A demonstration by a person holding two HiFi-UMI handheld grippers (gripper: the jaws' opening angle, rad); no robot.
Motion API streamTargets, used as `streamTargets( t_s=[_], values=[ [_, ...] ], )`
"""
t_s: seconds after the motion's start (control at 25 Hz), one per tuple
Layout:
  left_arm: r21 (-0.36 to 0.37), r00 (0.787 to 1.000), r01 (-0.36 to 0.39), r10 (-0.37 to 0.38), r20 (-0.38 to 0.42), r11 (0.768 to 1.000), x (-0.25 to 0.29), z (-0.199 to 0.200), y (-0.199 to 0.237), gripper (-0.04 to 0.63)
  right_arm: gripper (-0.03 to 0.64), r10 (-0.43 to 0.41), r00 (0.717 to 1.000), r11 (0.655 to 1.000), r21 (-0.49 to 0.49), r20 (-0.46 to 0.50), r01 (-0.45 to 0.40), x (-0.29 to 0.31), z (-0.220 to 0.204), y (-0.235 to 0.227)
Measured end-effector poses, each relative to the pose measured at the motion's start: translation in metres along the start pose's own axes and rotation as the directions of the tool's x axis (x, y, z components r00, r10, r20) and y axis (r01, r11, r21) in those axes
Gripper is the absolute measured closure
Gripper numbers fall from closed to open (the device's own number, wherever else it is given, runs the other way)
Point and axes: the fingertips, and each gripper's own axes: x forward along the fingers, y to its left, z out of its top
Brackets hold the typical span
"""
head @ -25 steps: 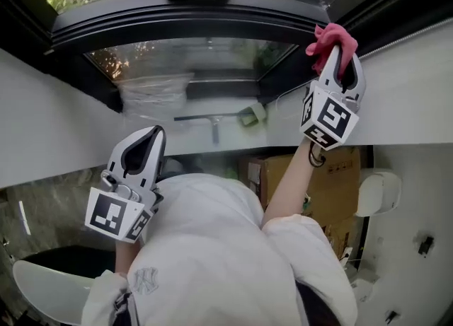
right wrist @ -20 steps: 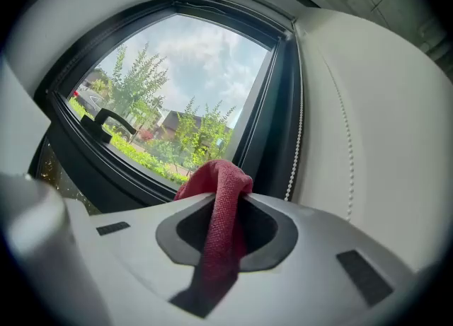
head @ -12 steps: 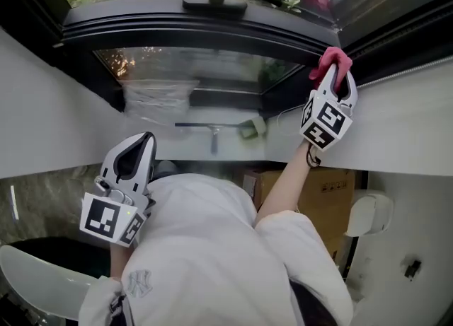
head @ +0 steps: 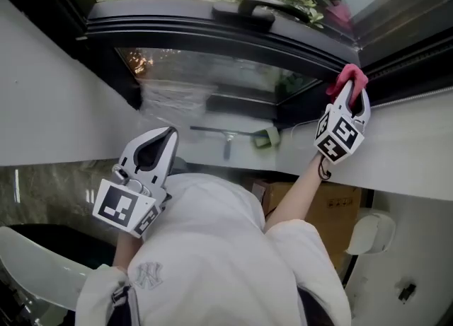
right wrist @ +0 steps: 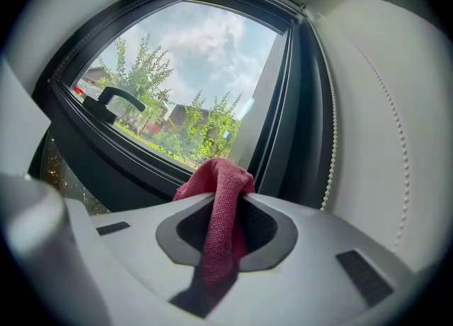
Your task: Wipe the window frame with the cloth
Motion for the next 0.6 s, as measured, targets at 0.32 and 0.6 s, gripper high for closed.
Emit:
streamTargets(
  t_s=[0.32,0.6],
  values=[
    [-0.007,1.000,0.006,-0.006,0.007,1.000,-0.009,0.001,0.009,0.586,0.557,-0.038,0.999,0.999,0.036,-0.023,0.038,-0.008,0.005,0.007],
    [-0.009,1.000,0.012,-0.012,0.013,1.000,-0.015,0.000,0.008,0.586,0.557,0.005,1.000,0.999,0.036,-0.005,-0.004,-0.013,0.015,0.033]
  ],
)
